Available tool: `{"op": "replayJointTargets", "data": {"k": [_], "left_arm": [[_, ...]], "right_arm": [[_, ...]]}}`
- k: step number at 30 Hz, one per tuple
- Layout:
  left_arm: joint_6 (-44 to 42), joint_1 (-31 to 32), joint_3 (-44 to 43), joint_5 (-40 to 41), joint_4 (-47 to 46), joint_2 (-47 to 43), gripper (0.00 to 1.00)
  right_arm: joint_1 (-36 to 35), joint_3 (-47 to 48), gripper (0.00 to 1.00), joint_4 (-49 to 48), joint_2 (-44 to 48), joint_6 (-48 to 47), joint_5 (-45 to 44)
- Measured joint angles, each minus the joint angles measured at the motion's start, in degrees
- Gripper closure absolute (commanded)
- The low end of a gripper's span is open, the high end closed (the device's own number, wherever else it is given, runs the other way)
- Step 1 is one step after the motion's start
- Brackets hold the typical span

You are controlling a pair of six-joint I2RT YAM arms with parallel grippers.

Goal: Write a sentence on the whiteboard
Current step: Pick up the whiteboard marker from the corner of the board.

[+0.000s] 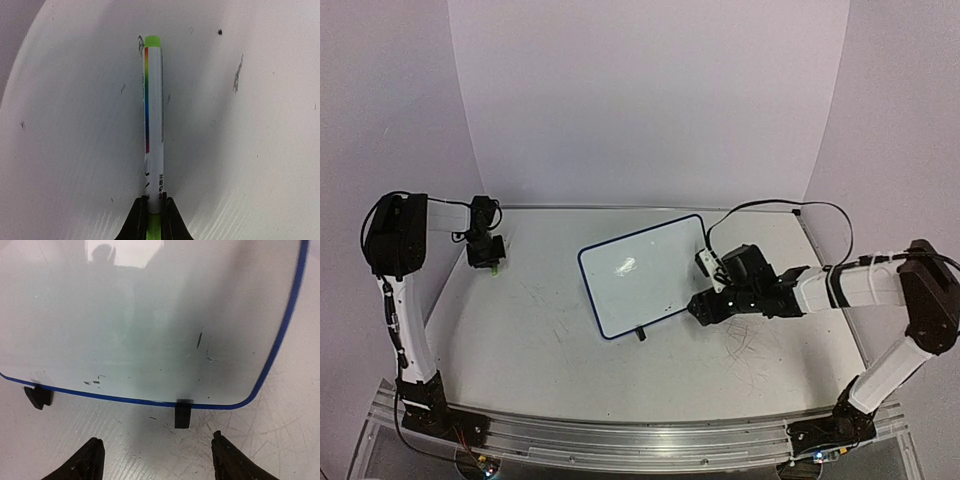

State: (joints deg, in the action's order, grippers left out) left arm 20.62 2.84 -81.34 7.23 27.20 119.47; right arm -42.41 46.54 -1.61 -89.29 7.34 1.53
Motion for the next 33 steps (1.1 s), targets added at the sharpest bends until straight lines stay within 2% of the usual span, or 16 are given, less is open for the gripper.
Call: {"op": "replayJointTargets", "data": {"k": [6, 15, 19, 22, 26, 33], "left_arm": [[0.2, 1.0, 4.0, -1.6, 1.9, -6.7, 1.00], [-1.8, 5.0, 7.1, -8.5, -2.2, -27.9, 1.00], [-6.4, 15.4, 6.8, -11.3, -8.4, -38.7, 1.00], [-10.1, 25.6, 5.0, -12.9, -11.4, -42.2, 1.00], [-14.4, 36.1, 1.7, -14.2, -13.6, -42.2, 1.00], [-18.2, 45.8, 0.3, -14.0, -13.7, -37.0, 1.00]], "right_arm": [[0.0, 0.7, 0.16, 0.4, 13.1, 1.9, -0.5], [0.2, 10.4, 0.09, 4.6, 14.5, 6.7, 2.6], [1.2, 17.5, 0.08, 5.5, 12.9, 11.3, 10.5], [2.5, 24.0, 0.08, 5.3, 10.1, 15.0, 18.2], [3.5, 30.2, 0.07, 5.3, 7.4, 18.2, 25.7], [3.9, 36.3, 0.10, 5.5, 4.3, 21.2, 33.9]]}}
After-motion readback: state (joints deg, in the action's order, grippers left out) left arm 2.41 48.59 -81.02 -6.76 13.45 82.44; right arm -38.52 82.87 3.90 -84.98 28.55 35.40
